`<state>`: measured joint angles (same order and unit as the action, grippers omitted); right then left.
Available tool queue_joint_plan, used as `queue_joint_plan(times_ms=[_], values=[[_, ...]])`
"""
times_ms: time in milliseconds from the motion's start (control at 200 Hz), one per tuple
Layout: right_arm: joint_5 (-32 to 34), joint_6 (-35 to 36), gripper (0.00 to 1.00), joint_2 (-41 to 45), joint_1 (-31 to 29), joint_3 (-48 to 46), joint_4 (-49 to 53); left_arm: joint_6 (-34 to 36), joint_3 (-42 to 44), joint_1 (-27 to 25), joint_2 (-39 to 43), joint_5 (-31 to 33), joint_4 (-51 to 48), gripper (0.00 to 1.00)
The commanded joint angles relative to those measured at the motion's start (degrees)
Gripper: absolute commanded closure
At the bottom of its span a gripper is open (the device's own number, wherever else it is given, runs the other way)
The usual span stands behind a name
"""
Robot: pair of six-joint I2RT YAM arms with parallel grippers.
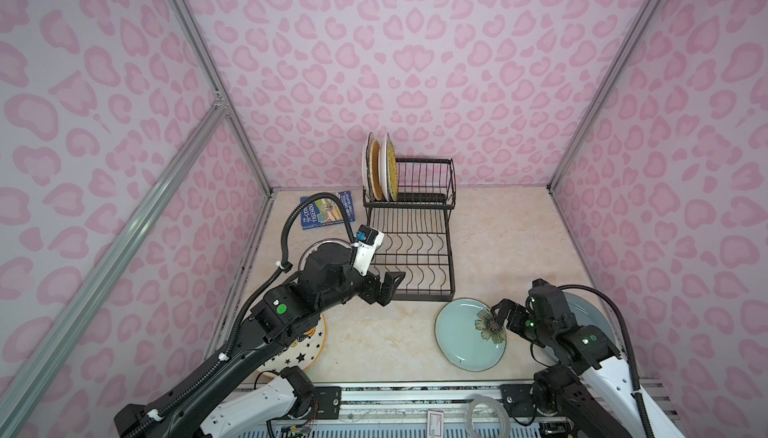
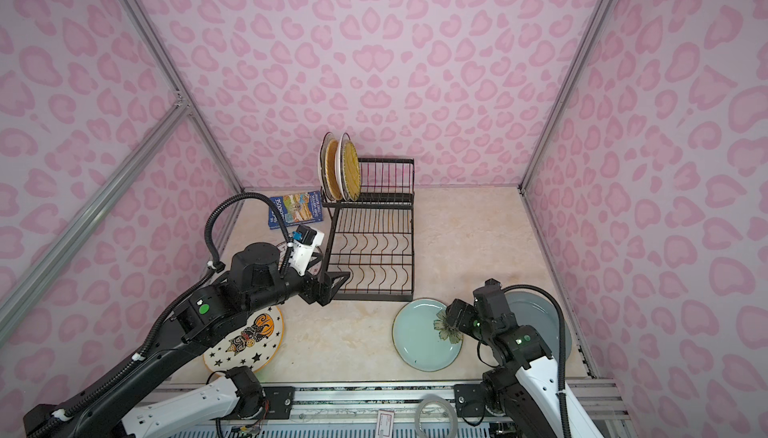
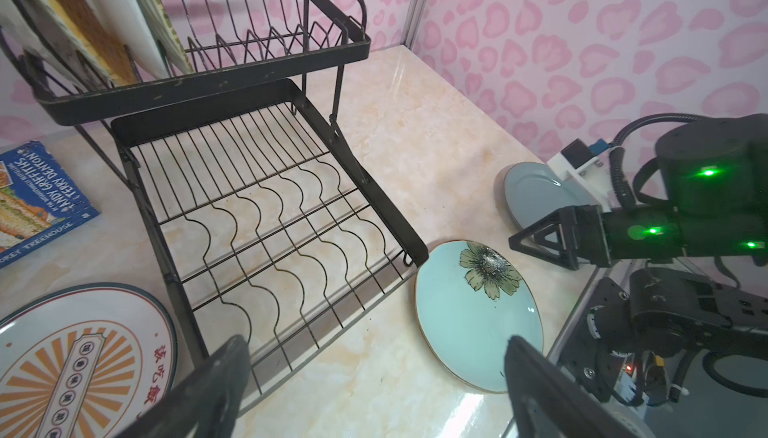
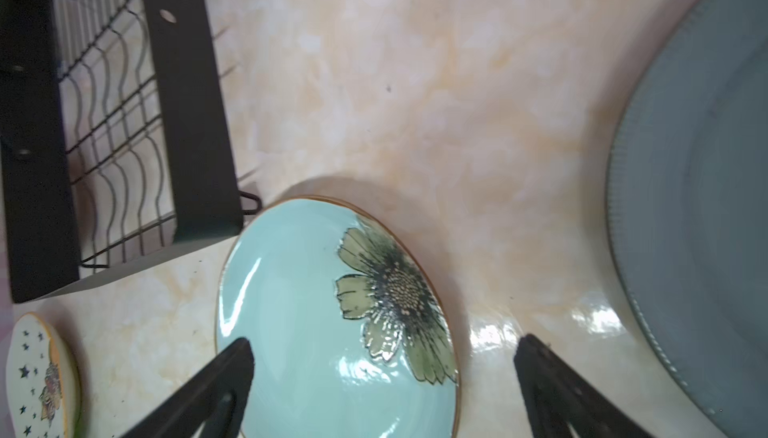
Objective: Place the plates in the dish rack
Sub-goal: 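Withdraw the left gripper from the rack while the right gripper lowers onto the teal plate, then grip the teal flower plate's rim with the right gripper and drag it toward the robot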
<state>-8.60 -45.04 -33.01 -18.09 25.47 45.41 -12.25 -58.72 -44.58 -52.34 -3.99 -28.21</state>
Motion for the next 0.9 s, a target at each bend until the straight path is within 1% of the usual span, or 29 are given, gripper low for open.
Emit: queue_joint_plan(times_ms=[0, 130, 255, 380, 530, 640, 730, 810, 895], values=[[-4.88, -4.31, 0.04, 1.82, 0.87, -4.08, 1.90, 0.32, -0.10, 0.07, -0.16, -2.52, 1.93, 0.03], [-8.25, -7.76, 0.09, 5.89, 1.45, -8.06, 1.60, 0.26, 0.01, 0.08, -0.02, -2.89, 2.10, 0.03], [-11.98, -9.26, 0.16, 8.56, 1.74, -10.79, 2.30, 0.14, -0.04, 0.12, -0.20, -2.96, 1.83, 0.02], [-12.66, -9.31, 0.25, 10.38, 1.82, -12.02, 2.99, 0.21, 0.01, 0.14, 0.10, -3.20, 1.84, 0.02], [-15.73, -10.70, 0.34, 11.12, 1.79, -14.75, -0.80, 0.15, 0.16, 0.19, 0.32, -3.10, 2.11, 0.02], [-17.01, -11.86, 0.42, 11.86, 1.80, -16.62, -3.06, 0.04, 0.22, 0.19, 0.25, -3.15, 2.03, 0.02], [-17.80, -12.35, 0.47, 12.09, 1.83, -17.77, -4.26, -0.04, 0.23, 0.19, 0.21, -3.35, 2.00, 0.02], [-17.93, -12.44, 0.48, 11.96, 1.76, -18.19, -4.75, -0.05, 0.12, 0.14, 0.16, -3.35, 2.10, 0.02], [-18.19, -13.17, 0.51, 12.39, 1.81, -18.41, -5.82, -0.01, 0.04, 0.15, 0.06, -3.43, 1.98, 0.02]])
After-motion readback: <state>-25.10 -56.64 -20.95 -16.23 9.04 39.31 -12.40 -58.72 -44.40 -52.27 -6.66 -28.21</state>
